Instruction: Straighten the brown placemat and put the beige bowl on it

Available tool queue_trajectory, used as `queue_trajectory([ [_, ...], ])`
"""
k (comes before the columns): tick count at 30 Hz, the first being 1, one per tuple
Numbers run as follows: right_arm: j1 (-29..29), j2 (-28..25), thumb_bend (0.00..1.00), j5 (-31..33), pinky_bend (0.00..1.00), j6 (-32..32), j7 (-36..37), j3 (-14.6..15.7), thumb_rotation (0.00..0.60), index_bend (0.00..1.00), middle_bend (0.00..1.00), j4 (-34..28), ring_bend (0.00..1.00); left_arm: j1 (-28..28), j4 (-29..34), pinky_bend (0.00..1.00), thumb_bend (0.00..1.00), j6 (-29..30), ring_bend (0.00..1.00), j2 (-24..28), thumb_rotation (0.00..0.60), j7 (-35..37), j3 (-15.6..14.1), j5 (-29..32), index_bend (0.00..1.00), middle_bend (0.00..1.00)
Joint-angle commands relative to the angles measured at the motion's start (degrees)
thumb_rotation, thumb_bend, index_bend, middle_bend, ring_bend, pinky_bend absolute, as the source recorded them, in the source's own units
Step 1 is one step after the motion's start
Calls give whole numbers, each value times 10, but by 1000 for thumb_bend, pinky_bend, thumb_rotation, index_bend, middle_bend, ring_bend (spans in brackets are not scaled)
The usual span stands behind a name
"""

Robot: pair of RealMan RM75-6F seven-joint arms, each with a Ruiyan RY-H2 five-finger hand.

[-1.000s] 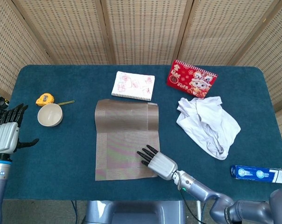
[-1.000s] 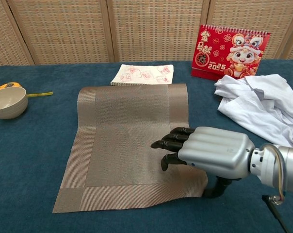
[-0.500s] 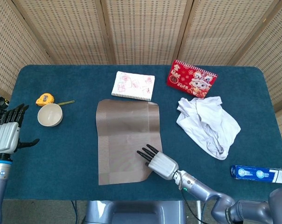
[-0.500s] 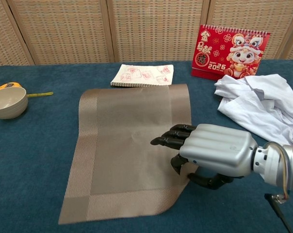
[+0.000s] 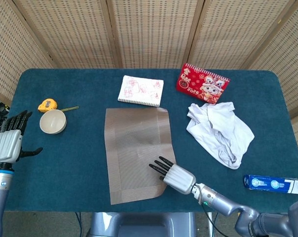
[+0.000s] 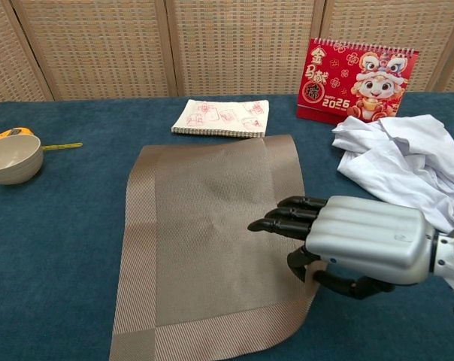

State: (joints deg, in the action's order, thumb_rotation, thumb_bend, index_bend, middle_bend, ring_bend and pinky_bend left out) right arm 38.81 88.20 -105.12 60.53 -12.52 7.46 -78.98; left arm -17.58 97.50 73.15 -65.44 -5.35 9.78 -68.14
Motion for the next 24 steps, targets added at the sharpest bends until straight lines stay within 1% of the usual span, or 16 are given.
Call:
queue_trajectory([
  [1, -1, -22, 721, -25, 0, 17, 12, 20, 600, 716, 36, 3, 0, 0, 1, 0, 0, 0, 0, -1, 600, -2, 0, 0, 0, 0],
  [2, -2, -45, 721, -43, 0, 28, 10, 35, 600, 716, 37, 6, 0, 0, 1, 0, 0, 1, 0, -1, 600, -3, -1, 0, 0, 0],
  [3, -2, -56, 720, -51, 0, 33, 13, 42, 600, 716, 37, 5, 0, 0, 2, 0, 0, 1, 0, -1, 600, -4, -1, 1, 0, 0],
  [6, 2, -91, 710, -77, 0, 42, 4, 59, 600, 714, 37, 14, 0, 1, 3, 0, 0, 2, 0, -1, 600, -7, -1, 0, 0, 0],
  [9, 10, -123, 691, -112, 0, 52, -32, 69, 600, 711, 38, 38, 0, 1, 5, 0, 0, 4, 0, -2, 600, -10, -2, -1, 0, 0],
  [12, 19, -139, 679, -139, 0, 60, -62, 70, 600, 710, 39, 64, 0, 1, 7, 0, 0, 5, 0, -4, 600, -13, -3, -2, 0, 0],
  [17, 35, -143, 643, -174, 0, 75, -88, 67, 600, 705, 39, 102, 0, 1, 10, 0, 0, 6, 0, -5, 600, -19, -3, -3, 0, 0],
  [21, 51, -139, 615, -191, 0, 79, -95, 60, 600, 701, 37, 135, 0, 0, 11, 0, 0, 5, 0, -7, 600, -22, -4, -4, 0, 0],
  [24, 70, -135, 598, -197, 0, 75, -95, 49, 600, 697, 32, 165, 0, -1, 11, 0, 0, 5, 0, -8, 600, -25, -5, -4, 0, 0],
])
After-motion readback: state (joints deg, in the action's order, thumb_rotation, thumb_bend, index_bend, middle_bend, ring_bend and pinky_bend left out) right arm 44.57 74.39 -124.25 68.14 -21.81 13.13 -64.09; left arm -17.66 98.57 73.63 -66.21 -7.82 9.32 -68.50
